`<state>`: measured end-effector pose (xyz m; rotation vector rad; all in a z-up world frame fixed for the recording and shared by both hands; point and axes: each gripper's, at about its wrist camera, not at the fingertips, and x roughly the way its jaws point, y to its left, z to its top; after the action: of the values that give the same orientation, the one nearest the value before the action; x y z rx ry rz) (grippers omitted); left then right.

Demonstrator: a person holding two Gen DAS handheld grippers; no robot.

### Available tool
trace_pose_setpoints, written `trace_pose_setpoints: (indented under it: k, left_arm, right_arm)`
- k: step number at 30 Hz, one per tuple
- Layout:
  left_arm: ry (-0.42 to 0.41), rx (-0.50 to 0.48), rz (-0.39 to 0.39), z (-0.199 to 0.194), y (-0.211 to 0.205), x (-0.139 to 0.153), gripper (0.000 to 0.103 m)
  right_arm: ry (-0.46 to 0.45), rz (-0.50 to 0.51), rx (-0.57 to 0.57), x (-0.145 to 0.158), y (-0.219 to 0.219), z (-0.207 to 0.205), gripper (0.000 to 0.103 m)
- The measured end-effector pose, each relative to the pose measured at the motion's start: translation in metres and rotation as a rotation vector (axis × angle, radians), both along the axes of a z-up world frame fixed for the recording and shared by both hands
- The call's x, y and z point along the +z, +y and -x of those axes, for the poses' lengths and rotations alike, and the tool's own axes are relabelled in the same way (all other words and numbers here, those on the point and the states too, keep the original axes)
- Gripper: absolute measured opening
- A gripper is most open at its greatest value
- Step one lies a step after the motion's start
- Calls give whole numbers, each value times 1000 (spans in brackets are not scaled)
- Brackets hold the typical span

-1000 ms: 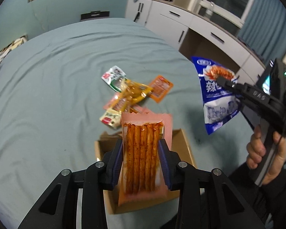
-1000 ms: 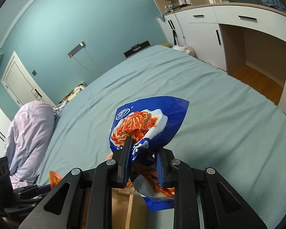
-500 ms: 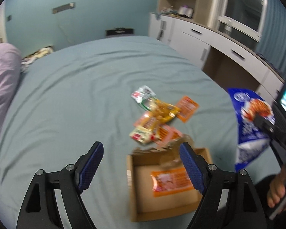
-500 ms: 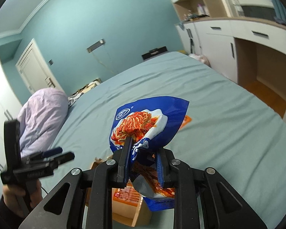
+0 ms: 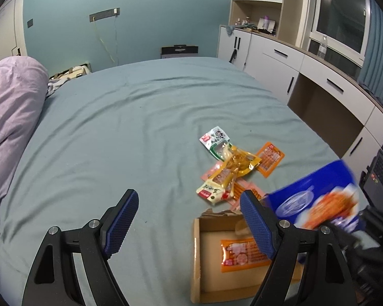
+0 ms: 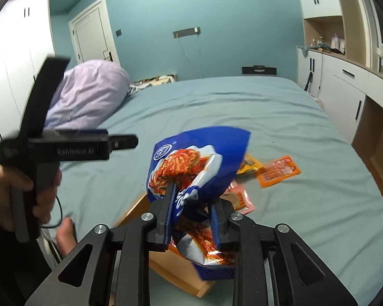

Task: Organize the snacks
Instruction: 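Lower the blue-and-white bag into the box and open the right gripper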

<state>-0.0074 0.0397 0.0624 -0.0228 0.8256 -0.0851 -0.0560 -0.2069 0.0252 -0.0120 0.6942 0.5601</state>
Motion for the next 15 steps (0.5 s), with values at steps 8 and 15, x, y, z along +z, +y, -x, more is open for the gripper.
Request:
trace_pose_setpoints:
  k: [8, 15]
  left_arm:
    - [23, 2, 17, -3, 2, -3, 82]
    - [26, -13, -1, 0, -4, -3, 83]
  right_arm:
    - [-64, -98, -230, 16, -43, -13, 97]
    - [65, -87, -361, 13, -67, -36, 98]
